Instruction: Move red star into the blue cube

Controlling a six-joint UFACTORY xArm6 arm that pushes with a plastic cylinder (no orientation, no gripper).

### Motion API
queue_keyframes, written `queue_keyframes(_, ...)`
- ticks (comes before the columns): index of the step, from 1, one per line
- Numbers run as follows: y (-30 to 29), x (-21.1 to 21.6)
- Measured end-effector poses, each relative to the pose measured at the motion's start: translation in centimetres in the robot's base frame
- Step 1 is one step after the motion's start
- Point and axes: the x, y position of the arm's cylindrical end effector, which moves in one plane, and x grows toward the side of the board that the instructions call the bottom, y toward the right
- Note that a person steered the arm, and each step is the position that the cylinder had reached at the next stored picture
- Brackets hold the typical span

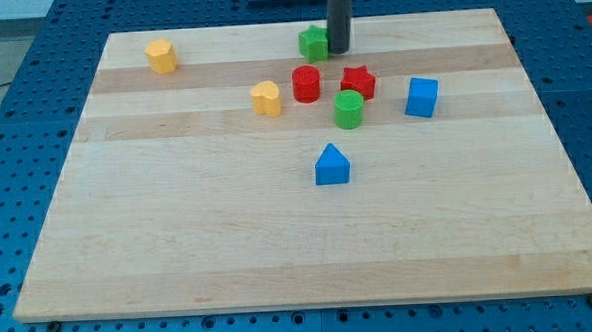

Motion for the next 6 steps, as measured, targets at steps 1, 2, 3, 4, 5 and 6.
queue_keyframes(1,-1.8,0.0)
queue_keyframes(2,-3.4,0.0)
queue_keyframes(3,-3.4,-0.5)
queue_keyframes(4,-3.4,-0.6)
queue_keyframes(5,-3.4,-0.8)
queue_keyframes(6,-1.7,-0.9)
